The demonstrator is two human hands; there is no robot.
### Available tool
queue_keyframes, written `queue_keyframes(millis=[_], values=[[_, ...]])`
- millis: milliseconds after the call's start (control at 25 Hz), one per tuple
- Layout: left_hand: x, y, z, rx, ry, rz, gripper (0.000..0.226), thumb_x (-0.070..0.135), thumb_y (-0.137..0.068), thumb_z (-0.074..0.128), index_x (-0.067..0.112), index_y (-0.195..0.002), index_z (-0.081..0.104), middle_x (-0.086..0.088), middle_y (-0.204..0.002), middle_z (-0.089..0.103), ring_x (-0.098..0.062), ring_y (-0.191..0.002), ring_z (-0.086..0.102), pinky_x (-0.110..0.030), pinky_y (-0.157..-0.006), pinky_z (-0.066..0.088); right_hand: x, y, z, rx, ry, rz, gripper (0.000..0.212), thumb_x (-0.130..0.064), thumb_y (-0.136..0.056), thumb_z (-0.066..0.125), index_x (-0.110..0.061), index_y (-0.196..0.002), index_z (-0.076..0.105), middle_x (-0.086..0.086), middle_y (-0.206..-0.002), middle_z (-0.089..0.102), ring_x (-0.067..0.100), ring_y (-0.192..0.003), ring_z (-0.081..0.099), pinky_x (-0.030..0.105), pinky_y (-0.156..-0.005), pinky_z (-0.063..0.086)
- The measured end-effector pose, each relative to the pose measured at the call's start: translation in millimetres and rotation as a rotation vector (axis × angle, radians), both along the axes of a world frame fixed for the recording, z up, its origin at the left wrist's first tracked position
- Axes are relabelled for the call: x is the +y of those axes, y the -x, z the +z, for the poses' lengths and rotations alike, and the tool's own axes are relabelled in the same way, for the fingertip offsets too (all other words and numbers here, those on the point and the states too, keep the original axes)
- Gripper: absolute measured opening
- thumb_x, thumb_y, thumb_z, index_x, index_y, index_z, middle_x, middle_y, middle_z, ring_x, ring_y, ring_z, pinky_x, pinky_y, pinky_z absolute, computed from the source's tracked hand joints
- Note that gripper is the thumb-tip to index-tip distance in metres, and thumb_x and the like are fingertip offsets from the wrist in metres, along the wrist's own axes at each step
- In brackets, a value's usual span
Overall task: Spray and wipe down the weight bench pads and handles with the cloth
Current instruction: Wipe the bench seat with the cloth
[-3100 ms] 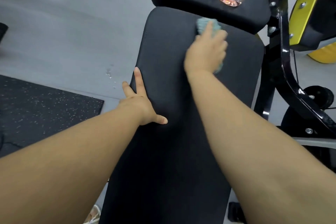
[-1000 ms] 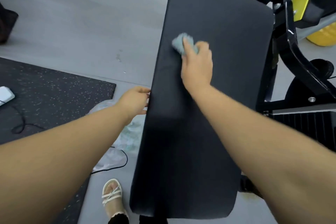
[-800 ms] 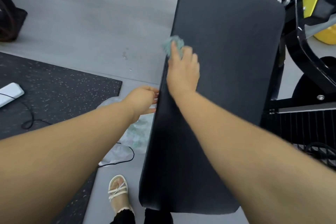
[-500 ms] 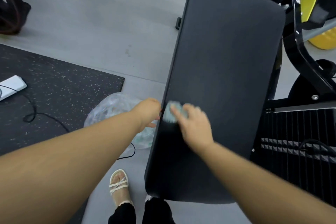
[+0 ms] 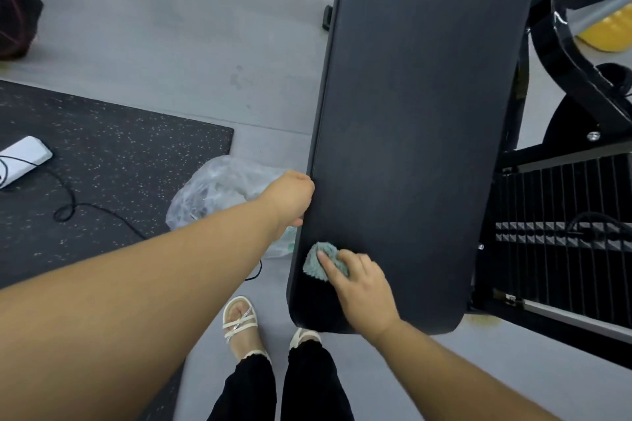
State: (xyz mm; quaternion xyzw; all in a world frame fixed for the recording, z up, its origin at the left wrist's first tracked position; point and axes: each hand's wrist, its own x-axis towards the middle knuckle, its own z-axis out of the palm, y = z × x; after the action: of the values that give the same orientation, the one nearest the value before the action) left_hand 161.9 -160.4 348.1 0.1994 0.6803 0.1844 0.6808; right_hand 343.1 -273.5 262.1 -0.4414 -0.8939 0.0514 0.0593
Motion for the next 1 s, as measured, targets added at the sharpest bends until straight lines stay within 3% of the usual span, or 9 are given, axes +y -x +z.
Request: queue_keyframes(millis=[120,320,400,560,640,720,800,880,1000], values=[[-3,-1,1,0.009,0.012,-0.037,0.027,0.006,-0.093,0.035,0.023,-0.075,0.044,-0.004,-0.094,0.049,-0.021,-0.091,0.046,-0.028,-0.068,0.047,65,-7,2,-0.027,-0.15,0.04,0.062,-0.007,-0.07,0.044,-0.024,-0.129,0.042,0.01,-0.106,0.042,0.029,-0.065,0.052,0.03,-0.055,0.044],[7,4,0,0.019,0.025,-0.074,0.023,0.008,-0.098,0.033,0.02,-0.086,0.048,-0.001,-0.1,0.05,-0.02,-0.097,0.05,-0.039,-0.09,0.049,191,30,24,0.082,-0.117,-0.733,0.057,-0.007,-0.086,0.047,-0.021,-0.142,0.039,0.018,-0.12,0.049,0.036,-0.091,0.049,0.039,-0.073,0.041],[15,8,1,0.031,0.049,-0.05,0.025,0.008,-0.099,0.032,0.02,-0.081,0.047,0.001,-0.094,0.05,-0.018,-0.094,0.052,-0.036,-0.088,0.049,162,35,19,0.084,-0.162,-0.64,0.057,-0.006,-0.081,0.05,-0.017,-0.137,0.045,0.018,-0.114,0.051,0.036,-0.082,0.05,0.037,-0.066,0.042],[36,8,19,0.066,0.032,-0.094,0.021,0.013,-0.098,0.035,0.022,-0.085,0.049,-0.001,-0.098,0.053,-0.017,-0.09,0.055,-0.033,-0.083,0.05,75,-7,5,-0.019,-0.076,-0.122,0.076,0.0,-0.061,0.071,-0.021,-0.129,0.043,0.009,-0.108,0.04,0.031,-0.069,0.051,0.033,-0.059,0.046],[50,5,31,0.08,0.024,-0.142,0.017,0.013,-0.097,0.036,0.021,-0.093,0.051,-0.002,-0.102,0.052,-0.018,-0.095,0.053,-0.033,-0.085,0.049,102,-31,13,0.003,-0.09,-0.098,0.074,0.001,-0.061,0.069,-0.023,-0.127,0.045,0.012,-0.105,0.046,0.033,-0.066,0.053,0.035,-0.057,0.05],[61,-1,35,0.106,0.025,-0.186,0.02,0.01,-0.096,0.036,0.021,-0.086,0.049,-0.001,-0.09,0.051,-0.019,-0.091,0.052,-0.032,-0.079,0.05,152,-35,31,0.024,-0.141,-0.376,0.061,-0.002,-0.074,0.055,-0.022,-0.131,0.046,0.019,-0.107,0.053,0.037,-0.074,0.052,0.042,-0.06,0.051],[73,-8,38,0.163,-0.01,-0.197,0.022,0.009,-0.095,0.036,0.022,-0.079,0.044,0.001,-0.081,0.047,-0.016,-0.079,0.05,-0.032,-0.074,0.048,201,-32,44,0.212,0.017,-0.86,0.052,-0.01,-0.089,0.049,-0.026,-0.138,0.042,0.015,-0.119,0.047,0.036,-0.096,0.049,0.044,-0.075,0.048],[89,-13,37,0.213,-0.076,-0.188,0.015,0.012,-0.095,0.038,0.021,-0.098,0.049,-0.001,-0.089,0.052,-0.016,-0.081,0.052,-0.032,-0.075,0.048,219,-14,50,0.361,0.114,-1.189,0.049,-0.019,-0.094,0.048,-0.023,-0.141,0.038,0.013,-0.124,0.044,0.034,-0.105,0.047,0.042,-0.083,0.044],[113,-14,38,0.299,-0.137,-0.25,0.042,0.015,-0.093,0.04,0.021,-0.134,0.039,-0.006,-0.114,0.053,-0.025,-0.103,0.053,-0.037,-0.088,0.051,176,13,41,0.197,0.015,-0.757,0.06,-0.007,-0.077,0.066,-0.015,-0.134,0.049,0.02,-0.108,0.055,0.037,-0.079,0.052,0.038,-0.065,0.047]])
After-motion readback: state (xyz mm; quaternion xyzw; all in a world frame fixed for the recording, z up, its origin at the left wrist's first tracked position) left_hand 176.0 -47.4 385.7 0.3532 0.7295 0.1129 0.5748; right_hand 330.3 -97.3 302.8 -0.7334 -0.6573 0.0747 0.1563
